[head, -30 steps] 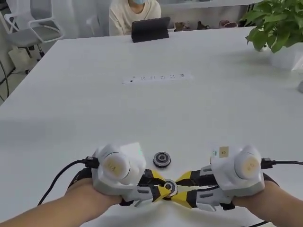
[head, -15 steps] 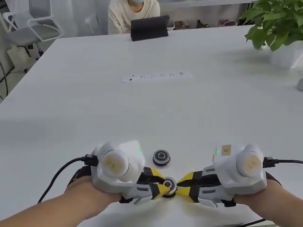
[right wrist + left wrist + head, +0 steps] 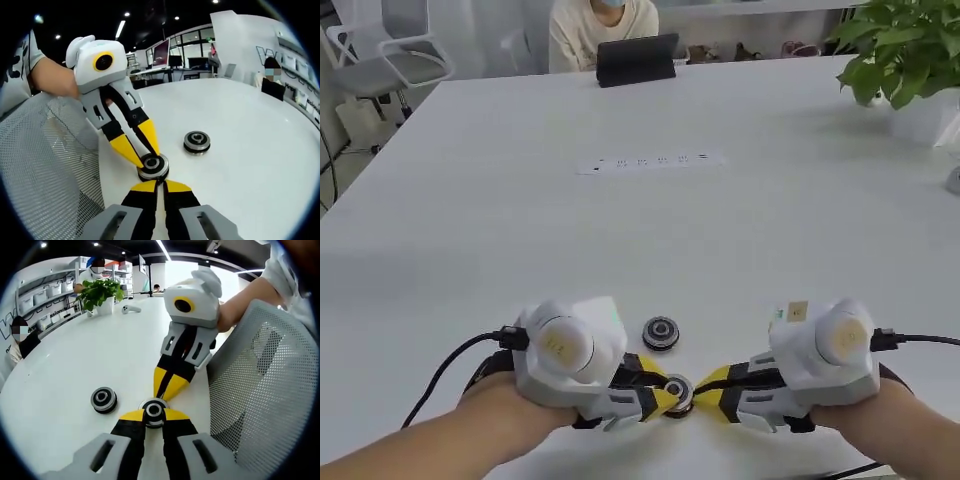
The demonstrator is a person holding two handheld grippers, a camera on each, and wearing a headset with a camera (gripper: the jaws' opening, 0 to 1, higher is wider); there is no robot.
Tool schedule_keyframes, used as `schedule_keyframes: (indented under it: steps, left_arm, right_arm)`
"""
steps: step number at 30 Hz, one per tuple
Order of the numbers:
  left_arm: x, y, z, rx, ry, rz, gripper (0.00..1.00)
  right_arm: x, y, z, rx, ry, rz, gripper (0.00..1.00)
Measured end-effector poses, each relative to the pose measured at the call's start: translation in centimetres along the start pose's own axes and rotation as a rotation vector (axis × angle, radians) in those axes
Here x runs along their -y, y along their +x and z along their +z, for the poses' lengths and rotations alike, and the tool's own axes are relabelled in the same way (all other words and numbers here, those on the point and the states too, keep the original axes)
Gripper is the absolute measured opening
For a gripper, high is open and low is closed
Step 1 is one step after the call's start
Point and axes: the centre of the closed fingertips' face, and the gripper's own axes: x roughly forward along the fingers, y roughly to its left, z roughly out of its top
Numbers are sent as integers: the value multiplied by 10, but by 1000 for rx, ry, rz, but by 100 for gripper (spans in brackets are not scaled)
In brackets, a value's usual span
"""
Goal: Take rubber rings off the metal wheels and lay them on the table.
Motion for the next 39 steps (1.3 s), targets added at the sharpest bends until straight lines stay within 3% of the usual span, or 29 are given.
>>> schedule_keyframes:
  steps: [9,15,22,25,39]
  left_arm:
    - [0,0,0,-4,0,4,7]
    - [0,0,0,-5,-1,6,7]
    - [0,0,0,-5,-1,7,7]
    - [0,0,0,-5,0,8,7]
    - [0,1,1,-6,-11,18,7]
  right_arm:
    - [1,-3,2,11,75,-6,0]
    - [3,-6,5,41,187,-2,0]
    - [4,-7,8,68,256,2,0]
    - [5,-8,14,103,303,11,0]
    - [3,-6,17,105,310,16,0]
